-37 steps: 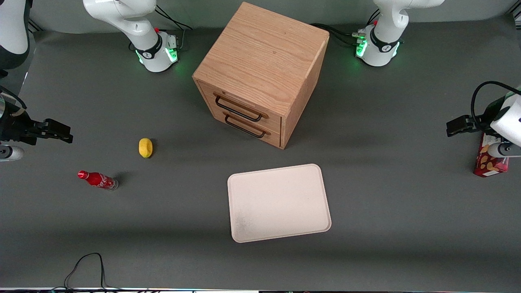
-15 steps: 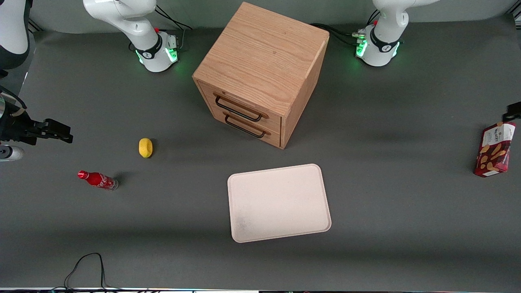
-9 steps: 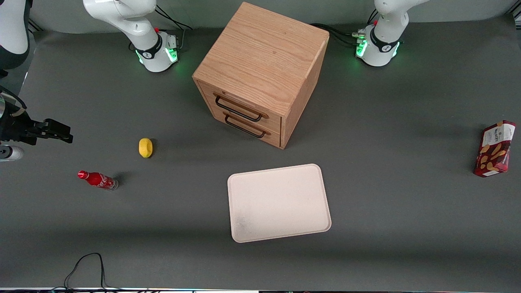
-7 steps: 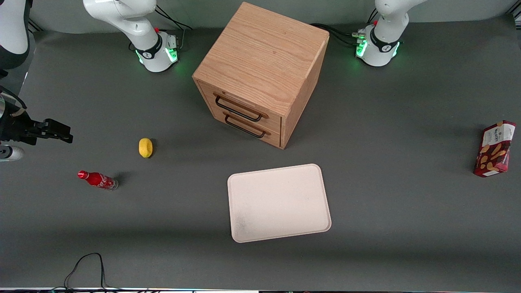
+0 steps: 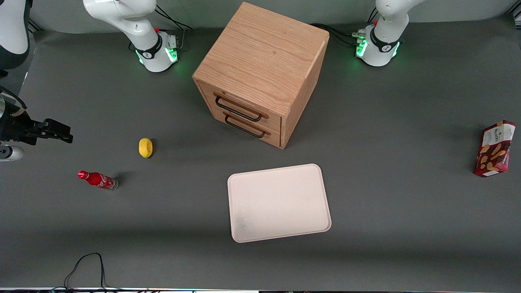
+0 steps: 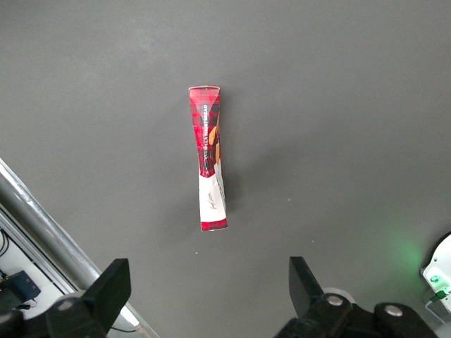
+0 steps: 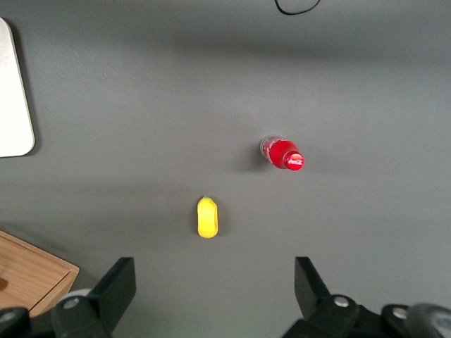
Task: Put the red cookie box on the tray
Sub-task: 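Close the left gripper on the red shortbread box and lift it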
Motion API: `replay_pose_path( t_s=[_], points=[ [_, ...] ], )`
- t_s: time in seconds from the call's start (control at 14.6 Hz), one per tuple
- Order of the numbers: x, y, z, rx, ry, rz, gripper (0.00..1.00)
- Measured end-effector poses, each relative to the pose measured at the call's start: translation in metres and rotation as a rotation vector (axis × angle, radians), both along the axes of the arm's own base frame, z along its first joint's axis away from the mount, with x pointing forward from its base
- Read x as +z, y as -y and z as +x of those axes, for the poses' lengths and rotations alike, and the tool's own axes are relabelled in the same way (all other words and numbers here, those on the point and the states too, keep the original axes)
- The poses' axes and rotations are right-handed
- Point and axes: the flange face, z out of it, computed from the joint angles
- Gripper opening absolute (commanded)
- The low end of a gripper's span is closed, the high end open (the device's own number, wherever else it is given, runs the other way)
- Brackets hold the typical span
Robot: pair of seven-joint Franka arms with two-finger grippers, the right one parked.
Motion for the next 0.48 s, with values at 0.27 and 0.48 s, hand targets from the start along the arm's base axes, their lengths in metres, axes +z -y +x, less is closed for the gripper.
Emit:
replay_pose_path(
  t_s=[0.27,0.48],
  points=[
    [-0.032,-0.007,0.012,-0.009,0.010,0.013,1.00],
    [-0.086,-0.011,0.018,-0.018,0.018,0.022,1.00]
  ],
)
